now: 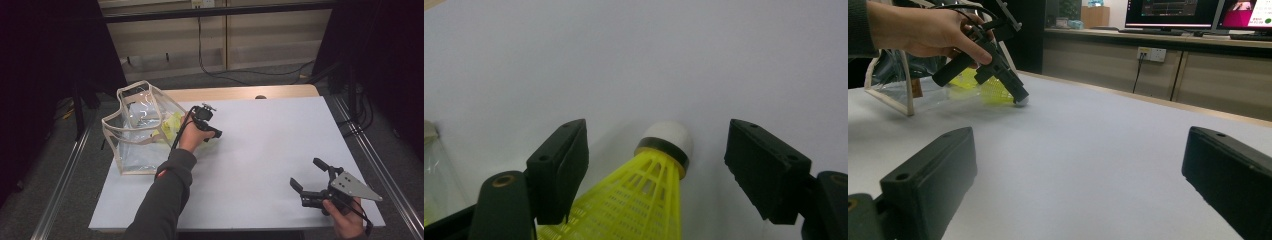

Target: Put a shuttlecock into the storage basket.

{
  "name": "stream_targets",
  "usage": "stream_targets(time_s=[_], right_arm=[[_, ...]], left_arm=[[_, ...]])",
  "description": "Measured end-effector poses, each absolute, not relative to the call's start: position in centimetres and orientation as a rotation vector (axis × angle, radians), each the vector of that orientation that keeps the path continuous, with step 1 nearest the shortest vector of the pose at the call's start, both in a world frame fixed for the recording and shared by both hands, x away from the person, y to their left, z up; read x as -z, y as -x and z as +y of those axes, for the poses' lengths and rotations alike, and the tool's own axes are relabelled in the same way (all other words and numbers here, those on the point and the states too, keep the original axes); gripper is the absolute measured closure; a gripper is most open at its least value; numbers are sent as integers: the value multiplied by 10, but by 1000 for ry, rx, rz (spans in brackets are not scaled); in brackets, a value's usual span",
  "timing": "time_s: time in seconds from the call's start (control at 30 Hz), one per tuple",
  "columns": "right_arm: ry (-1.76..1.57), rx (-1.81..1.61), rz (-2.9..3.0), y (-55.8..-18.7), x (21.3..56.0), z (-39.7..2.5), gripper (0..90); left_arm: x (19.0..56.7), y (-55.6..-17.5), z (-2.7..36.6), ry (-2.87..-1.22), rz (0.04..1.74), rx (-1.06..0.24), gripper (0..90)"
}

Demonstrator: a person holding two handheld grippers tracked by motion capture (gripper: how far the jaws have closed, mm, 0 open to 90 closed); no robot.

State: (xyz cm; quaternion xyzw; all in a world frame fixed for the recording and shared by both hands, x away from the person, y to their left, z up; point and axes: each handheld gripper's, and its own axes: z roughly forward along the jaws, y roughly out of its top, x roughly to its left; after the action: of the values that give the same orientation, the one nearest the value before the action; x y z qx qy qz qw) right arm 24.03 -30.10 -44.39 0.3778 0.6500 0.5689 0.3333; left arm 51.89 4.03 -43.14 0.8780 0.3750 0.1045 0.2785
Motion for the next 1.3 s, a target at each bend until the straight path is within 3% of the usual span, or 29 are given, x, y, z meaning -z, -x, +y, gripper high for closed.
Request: stream_targets(time_s=[0.57,0.9,1.3], right_arm=[[-988,-1486,1696,-240,444,-301,11],[-987,-1488,1696,-240,444,-301,11],[-982,-1485,1698,-240,443,-301,10]], left_arm=[[434,-512,31,-2442,986,-200,640],[422,-511,37,-2344,1124,-99,648],[403,-507,44,-2231,1135,-49,649]])
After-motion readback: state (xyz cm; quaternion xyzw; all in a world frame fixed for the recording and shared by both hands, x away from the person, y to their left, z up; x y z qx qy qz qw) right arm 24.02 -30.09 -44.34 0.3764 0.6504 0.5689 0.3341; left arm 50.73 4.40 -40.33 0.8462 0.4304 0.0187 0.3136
